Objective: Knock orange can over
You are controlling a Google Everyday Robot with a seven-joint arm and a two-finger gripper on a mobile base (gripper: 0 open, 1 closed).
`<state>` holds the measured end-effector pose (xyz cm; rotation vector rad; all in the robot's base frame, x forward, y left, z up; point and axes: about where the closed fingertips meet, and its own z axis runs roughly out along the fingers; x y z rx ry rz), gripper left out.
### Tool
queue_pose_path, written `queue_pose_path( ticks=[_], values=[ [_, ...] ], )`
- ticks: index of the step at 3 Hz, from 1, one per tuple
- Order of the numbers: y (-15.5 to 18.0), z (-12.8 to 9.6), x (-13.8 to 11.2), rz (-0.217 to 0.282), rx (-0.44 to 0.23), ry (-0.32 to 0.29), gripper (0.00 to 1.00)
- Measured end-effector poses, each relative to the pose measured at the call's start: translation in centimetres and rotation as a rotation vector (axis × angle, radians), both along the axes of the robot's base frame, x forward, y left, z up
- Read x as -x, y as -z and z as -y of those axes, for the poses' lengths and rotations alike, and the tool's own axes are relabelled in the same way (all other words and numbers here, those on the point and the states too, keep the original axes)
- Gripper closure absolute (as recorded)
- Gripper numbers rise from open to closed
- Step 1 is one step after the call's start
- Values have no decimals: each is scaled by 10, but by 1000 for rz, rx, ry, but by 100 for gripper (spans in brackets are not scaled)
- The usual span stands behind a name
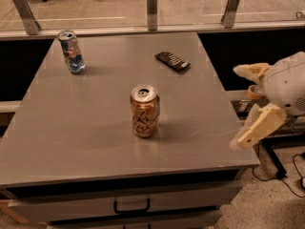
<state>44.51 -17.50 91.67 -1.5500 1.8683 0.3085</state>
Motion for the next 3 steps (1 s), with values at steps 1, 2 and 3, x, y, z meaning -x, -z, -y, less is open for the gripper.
queue_pose_path(
  ticks=[1, 2, 3],
  values=[
    [5, -45, 4, 68, -198, -108, 0],
    [-16, -74, 9, 94, -290, -162, 0],
    [-16, -73, 9, 91, -290, -156, 0]
  ],
)
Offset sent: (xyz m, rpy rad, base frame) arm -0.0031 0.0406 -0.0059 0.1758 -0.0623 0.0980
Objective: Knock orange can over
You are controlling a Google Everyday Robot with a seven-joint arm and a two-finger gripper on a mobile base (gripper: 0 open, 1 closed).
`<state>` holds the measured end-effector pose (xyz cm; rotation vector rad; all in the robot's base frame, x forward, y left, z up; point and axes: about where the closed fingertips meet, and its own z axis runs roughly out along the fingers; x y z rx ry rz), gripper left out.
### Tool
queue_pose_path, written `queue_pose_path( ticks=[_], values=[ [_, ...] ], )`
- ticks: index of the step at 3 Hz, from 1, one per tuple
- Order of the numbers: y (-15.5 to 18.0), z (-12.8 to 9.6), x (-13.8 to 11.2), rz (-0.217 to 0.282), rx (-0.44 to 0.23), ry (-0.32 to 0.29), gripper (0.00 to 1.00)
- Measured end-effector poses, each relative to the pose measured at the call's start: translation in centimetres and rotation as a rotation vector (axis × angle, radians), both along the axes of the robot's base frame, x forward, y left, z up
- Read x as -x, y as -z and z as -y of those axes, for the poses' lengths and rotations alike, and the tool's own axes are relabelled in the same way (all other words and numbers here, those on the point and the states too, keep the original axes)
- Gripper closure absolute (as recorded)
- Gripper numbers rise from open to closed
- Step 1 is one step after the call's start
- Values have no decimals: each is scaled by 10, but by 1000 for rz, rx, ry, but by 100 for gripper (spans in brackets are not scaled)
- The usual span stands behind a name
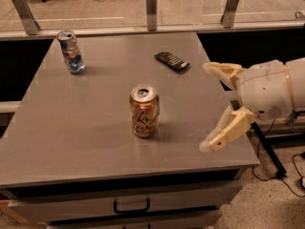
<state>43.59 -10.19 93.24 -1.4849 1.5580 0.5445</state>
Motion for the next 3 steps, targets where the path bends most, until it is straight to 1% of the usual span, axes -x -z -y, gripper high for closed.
queue_pose_path(
  ticks=[1, 2, 3],
  values=[
    [13, -8, -1, -12, -34, 42, 0],
    [33, -31, -5, -35, -108, 56, 0],
    [46, -63, -9, -70, -180, 13, 0]
  ],
)
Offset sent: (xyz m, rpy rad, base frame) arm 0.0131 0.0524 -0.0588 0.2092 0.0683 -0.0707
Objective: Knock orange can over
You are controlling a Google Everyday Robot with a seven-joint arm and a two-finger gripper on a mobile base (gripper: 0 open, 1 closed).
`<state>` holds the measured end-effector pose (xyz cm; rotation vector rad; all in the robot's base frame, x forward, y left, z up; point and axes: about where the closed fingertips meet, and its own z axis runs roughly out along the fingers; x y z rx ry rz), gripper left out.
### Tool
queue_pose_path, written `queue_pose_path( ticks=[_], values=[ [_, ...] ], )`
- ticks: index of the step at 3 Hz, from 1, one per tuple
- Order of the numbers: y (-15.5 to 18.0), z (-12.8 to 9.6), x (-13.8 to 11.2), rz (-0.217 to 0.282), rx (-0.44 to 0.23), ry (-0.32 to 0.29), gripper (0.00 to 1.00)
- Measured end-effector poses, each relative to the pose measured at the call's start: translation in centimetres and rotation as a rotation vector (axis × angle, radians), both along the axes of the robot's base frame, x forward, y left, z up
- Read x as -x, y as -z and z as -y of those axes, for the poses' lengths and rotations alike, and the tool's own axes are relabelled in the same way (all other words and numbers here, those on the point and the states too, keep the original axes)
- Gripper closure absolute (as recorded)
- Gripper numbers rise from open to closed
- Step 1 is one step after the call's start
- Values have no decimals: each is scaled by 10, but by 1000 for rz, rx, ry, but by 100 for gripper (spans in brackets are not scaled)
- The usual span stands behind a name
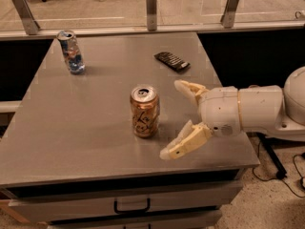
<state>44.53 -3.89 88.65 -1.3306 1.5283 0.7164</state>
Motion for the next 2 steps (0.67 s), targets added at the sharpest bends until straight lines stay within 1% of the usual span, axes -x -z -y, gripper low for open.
queue_pose_path(
  ticks=[1, 2],
  values=[
    [12, -30, -4, -4, -70, -51, 0],
    [17, -50, -16, 14, -126, -64, 17]
  ],
)
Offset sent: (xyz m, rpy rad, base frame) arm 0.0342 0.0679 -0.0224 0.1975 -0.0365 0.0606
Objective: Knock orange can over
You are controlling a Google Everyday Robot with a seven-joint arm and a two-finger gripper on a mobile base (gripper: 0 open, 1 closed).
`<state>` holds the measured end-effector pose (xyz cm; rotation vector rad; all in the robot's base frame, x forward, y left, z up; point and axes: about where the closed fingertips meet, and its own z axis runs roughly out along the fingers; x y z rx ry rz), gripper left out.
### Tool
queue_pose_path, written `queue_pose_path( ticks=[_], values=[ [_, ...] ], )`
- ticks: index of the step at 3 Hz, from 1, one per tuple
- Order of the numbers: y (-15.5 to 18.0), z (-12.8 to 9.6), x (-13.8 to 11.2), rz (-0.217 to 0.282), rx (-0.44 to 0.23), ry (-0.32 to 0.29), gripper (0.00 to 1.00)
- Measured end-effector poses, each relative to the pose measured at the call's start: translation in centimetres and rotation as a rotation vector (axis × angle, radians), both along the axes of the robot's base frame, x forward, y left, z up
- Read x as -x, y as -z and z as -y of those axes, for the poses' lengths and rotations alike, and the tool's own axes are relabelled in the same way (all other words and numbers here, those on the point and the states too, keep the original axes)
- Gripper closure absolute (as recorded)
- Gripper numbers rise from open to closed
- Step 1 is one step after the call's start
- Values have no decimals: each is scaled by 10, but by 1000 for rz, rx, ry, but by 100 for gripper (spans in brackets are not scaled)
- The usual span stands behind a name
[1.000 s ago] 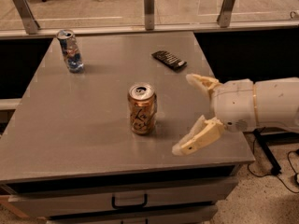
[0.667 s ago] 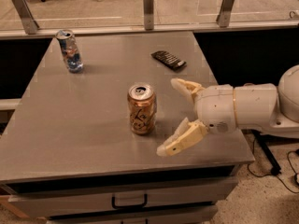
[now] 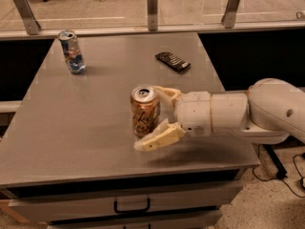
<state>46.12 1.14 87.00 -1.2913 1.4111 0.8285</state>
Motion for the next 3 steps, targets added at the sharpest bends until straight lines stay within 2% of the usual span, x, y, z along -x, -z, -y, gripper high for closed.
queue_pose_path(
  ticks=[1, 2, 3],
  values=[
    [0, -13, -7, 13, -38, -16, 40],
    [-9, -17, -13, 52, -32, -18, 64],
    [-35, -24, -20, 121, 98, -42, 87]
  ],
)
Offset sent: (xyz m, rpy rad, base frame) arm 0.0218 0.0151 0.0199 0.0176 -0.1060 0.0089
